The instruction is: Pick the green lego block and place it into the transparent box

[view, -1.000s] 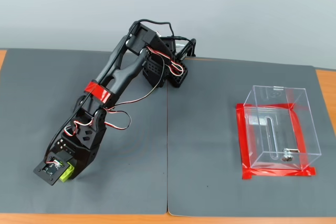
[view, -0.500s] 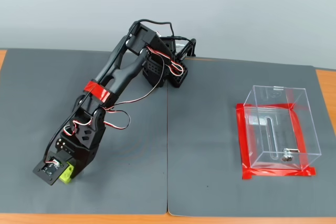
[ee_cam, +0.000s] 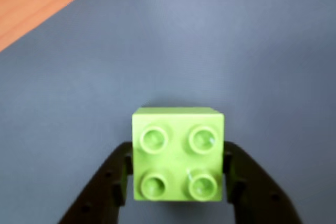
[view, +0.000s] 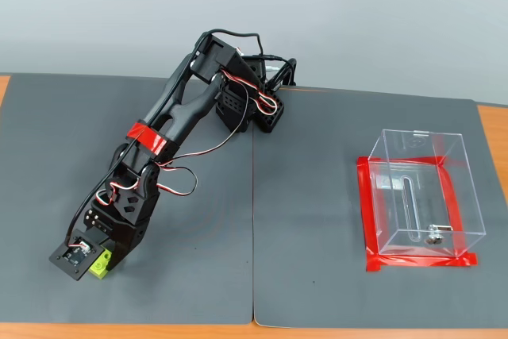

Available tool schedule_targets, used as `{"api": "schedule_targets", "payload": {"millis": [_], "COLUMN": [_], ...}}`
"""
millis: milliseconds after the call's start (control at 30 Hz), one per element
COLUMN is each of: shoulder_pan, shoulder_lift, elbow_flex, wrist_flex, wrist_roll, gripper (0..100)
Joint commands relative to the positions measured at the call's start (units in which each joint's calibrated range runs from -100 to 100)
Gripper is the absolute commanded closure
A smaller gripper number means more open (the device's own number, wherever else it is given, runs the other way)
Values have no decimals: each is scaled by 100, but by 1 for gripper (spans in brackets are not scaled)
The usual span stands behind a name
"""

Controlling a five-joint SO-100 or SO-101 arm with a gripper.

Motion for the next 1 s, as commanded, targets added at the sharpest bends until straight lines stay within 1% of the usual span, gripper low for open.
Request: {"api": "schedule_targets", "payload": {"millis": [0,400,700,967], "shoulder_pan": [55,130,-12,-228], "shoulder_lift": [-61,-417,-1986,-3113], "elbow_flex": [-270,-225,870,1123], "wrist_flex": [37,46,46,46], "wrist_roll": [-18,-13,-23,-23], "gripper": [98,98,98,98]}}
